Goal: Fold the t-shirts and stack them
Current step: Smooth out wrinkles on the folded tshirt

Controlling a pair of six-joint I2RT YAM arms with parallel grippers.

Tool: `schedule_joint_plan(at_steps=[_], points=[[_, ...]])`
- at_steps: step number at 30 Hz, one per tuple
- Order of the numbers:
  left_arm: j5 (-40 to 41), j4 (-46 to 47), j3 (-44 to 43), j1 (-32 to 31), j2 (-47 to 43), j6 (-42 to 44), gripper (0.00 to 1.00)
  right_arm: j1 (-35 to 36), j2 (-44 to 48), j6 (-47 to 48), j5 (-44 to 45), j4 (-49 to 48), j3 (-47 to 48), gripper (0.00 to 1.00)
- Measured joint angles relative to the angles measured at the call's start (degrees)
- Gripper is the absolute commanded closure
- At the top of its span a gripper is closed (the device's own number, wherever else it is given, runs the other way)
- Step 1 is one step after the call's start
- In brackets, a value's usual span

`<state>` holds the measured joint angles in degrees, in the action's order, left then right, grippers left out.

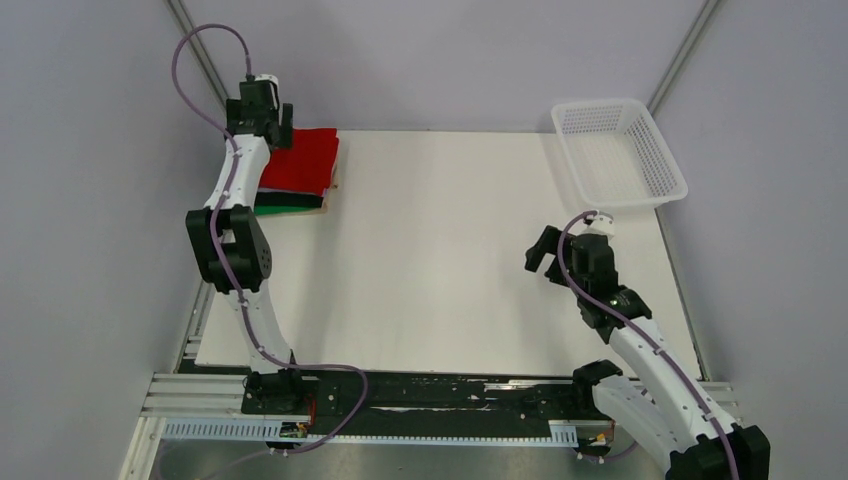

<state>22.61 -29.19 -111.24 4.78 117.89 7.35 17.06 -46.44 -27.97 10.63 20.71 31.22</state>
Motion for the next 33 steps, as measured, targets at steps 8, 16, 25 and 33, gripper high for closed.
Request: schedule_joint_plan(at_steps=[8, 16, 25, 33], points=[[-15.34, 7.50, 4.74, 3.61, -5.22, -7.82, 0.00, 0.00, 2.71, 0.02, 0.02, -0.07, 0.00, 0.00], [-32.35, 9.35, -5.90, 7.26, 5.51, -9.64, 0.00, 0.00, 1.84, 0.04, 0.50, -0.04, 0.00, 0.00], [-41.81, 9.18, -15.96, 8.92, 19.76, -10.95, 0.00, 0.00, 0.59, 0.52, 3.67, 0.35, 1.62, 0.00], [-41.83, 9.35, -17.92, 10.51, 23.71, -12.13, 0.00, 0.00, 0.02, 0.70, 5.42, 2.32, 3.69, 0.00]])
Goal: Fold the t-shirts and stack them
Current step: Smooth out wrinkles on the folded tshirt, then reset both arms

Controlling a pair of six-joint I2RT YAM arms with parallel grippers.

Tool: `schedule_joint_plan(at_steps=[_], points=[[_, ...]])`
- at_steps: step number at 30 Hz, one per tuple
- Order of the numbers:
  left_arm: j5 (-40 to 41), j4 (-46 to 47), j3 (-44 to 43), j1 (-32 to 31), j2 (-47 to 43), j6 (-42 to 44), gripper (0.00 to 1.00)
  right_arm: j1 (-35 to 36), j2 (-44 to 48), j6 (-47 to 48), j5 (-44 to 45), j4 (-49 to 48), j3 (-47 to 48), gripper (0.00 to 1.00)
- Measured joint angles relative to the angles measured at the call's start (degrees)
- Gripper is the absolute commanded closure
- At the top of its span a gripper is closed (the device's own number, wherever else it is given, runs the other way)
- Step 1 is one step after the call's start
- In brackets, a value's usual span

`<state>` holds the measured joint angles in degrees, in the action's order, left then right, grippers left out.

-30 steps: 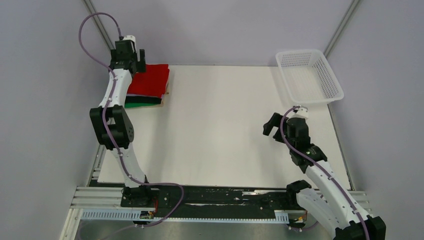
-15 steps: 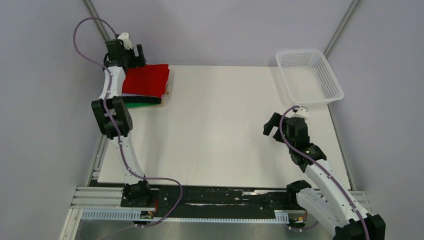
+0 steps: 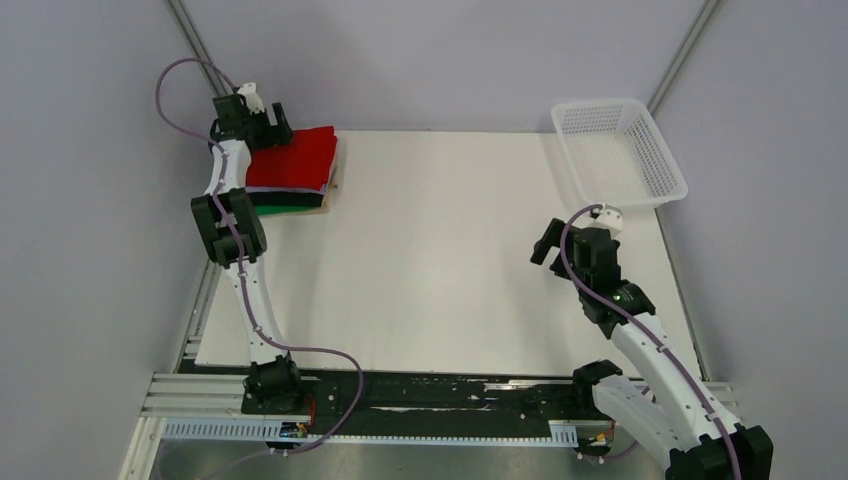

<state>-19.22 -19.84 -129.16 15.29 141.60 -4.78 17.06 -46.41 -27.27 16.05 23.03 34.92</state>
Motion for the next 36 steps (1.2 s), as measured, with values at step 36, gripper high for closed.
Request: schedule_joint_plan(at_steps=[36], points=[[10.93, 9.40, 80.70, -16.92, -86.62, -19.74, 0.00, 0.00, 21.03, -4.04, -1.57, 4.17, -1.16, 0.00]])
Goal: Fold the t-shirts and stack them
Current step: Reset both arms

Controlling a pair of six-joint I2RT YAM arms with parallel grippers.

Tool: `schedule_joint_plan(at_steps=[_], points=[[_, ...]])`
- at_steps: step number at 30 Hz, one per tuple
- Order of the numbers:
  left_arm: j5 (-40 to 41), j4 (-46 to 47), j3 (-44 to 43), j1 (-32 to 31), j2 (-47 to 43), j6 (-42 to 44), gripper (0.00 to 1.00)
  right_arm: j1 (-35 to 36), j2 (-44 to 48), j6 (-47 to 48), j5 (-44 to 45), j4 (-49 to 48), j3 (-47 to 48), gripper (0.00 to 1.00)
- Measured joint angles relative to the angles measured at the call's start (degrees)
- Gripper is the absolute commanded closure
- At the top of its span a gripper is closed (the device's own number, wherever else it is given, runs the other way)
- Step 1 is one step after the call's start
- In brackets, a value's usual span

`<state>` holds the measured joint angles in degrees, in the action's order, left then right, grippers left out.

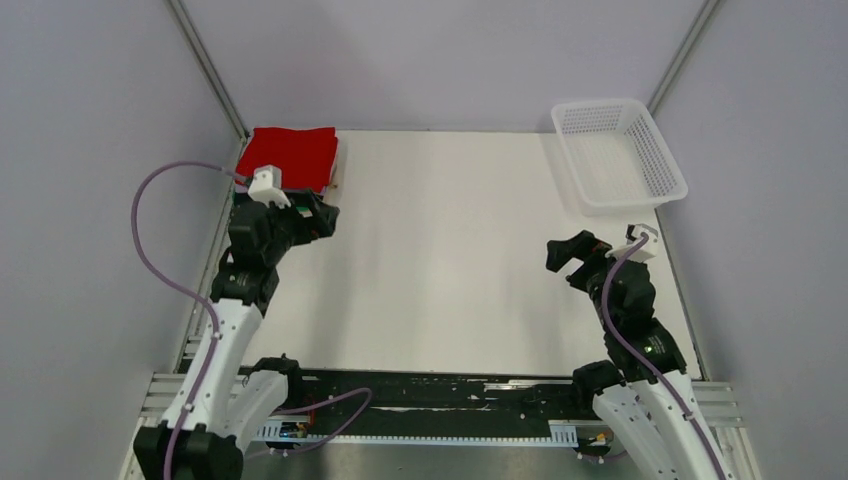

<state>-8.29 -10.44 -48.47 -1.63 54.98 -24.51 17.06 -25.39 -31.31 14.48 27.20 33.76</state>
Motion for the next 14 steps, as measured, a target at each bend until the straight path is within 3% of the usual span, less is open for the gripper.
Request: schedule_joint_plan(at_steps=[5, 14], points=[[2.45, -4.13, 14.45, -2.84, -15.98, -2.51, 0.00, 0.00, 0.02, -3.50, 0.55, -0.02, -2.43, 0.00], [2.89, -5.86, 15.43, -2.84, -18.12, -4.52, 0.00, 0.00, 2.16, -6.21, 0.74, -0.04, -8.15, 0.00]])
